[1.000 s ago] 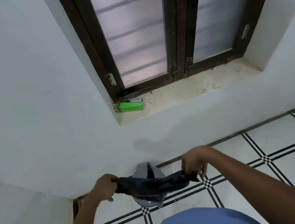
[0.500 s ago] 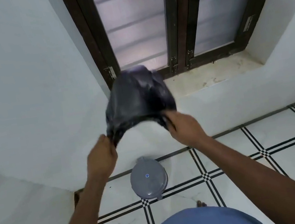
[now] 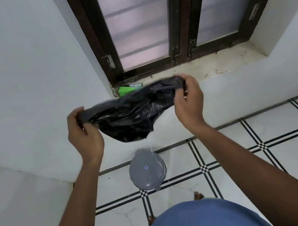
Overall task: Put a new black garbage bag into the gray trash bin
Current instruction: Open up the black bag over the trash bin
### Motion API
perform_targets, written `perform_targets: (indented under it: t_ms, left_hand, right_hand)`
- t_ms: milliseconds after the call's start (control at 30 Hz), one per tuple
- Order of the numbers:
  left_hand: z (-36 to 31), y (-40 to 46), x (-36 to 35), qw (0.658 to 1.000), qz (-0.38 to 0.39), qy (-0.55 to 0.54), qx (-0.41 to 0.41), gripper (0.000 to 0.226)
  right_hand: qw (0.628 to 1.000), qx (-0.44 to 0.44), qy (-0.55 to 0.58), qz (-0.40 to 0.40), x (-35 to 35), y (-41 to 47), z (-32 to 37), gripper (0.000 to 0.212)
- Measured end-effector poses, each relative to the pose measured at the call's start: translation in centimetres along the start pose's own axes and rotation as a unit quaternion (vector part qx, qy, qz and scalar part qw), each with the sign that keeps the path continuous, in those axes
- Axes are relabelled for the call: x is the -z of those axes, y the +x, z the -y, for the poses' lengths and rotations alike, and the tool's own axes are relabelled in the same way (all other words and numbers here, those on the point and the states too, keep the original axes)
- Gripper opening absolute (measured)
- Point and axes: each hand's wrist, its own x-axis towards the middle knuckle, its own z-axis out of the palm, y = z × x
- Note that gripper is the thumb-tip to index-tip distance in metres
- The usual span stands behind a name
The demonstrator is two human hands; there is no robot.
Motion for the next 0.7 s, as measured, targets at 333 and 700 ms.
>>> perform_targets:
  t_ms: [333, 700]
  left_hand:
    - [11.7, -9.5, 3.7, 0.541, 0.639, 0.386, 0.386, 0.021]
    - [7.4, -5.8, -1.9, 0.780, 0.308, -0.094, 0.536, 0.029]
  right_hand:
    - [0.572, -0.341, -0.328, 0.670, 4.9, -9.2, -13.1, 0.018]
    - [0.851, -0.461, 0.026, 0.251, 2.1, -3.4, -12.7, 0.029]
